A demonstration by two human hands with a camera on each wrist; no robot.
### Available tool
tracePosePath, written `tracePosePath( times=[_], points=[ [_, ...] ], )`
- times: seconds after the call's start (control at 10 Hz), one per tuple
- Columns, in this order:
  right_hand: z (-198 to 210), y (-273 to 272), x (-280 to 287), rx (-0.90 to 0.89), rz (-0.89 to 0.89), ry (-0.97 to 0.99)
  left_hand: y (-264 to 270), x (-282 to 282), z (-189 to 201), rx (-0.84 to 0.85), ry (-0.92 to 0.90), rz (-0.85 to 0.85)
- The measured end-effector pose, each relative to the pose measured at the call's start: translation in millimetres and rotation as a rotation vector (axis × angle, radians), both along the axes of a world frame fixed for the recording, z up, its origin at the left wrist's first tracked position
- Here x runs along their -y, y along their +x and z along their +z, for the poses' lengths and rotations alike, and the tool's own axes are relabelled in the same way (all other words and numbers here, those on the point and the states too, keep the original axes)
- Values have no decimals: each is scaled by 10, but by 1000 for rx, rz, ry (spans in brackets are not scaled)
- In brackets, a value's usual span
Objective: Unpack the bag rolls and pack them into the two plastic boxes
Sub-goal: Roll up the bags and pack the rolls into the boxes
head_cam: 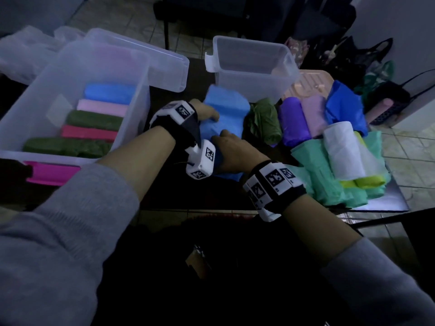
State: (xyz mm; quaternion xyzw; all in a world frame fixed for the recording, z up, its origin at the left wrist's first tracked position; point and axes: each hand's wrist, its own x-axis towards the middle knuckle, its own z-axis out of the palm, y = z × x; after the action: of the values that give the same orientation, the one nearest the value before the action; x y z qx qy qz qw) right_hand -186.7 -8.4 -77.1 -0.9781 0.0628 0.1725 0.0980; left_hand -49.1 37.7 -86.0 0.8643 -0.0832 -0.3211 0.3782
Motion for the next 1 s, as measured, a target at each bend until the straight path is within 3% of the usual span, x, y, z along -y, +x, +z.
tracePosePath(
  times=[0.1, 0.3, 0.4, 0.5, 0.6, 0.7, 0.8, 1.0],
  points=[
    [27, -29, -16, -17, 23, -12, 105, 2, 59, -93, -111, 69],
    [39, -71, -78, -12, 140, -84, 482, -21, 100, -53, -389, 263],
    [64, -55, -98, -24, 165, -73, 430, -58, 333, 14, -388, 338],
    [54, -42, -101, -46, 165, -65, 257, -143, 504, 225, -168, 214],
    [33, -40, -106, -57, 139, -27, 37, -180, 538, 660, 200, 114],
    [29, -34, -105, -62, 146, -23, -77, -147, 342, 880, 331, -251],
    [20, -46, -112, -62, 154, -34, -145, -182, 95, 557, 392, -664],
    [66, -70, -113, -74, 177, 21, -144, -301, -228, 409, 503, -757]
  ],
)
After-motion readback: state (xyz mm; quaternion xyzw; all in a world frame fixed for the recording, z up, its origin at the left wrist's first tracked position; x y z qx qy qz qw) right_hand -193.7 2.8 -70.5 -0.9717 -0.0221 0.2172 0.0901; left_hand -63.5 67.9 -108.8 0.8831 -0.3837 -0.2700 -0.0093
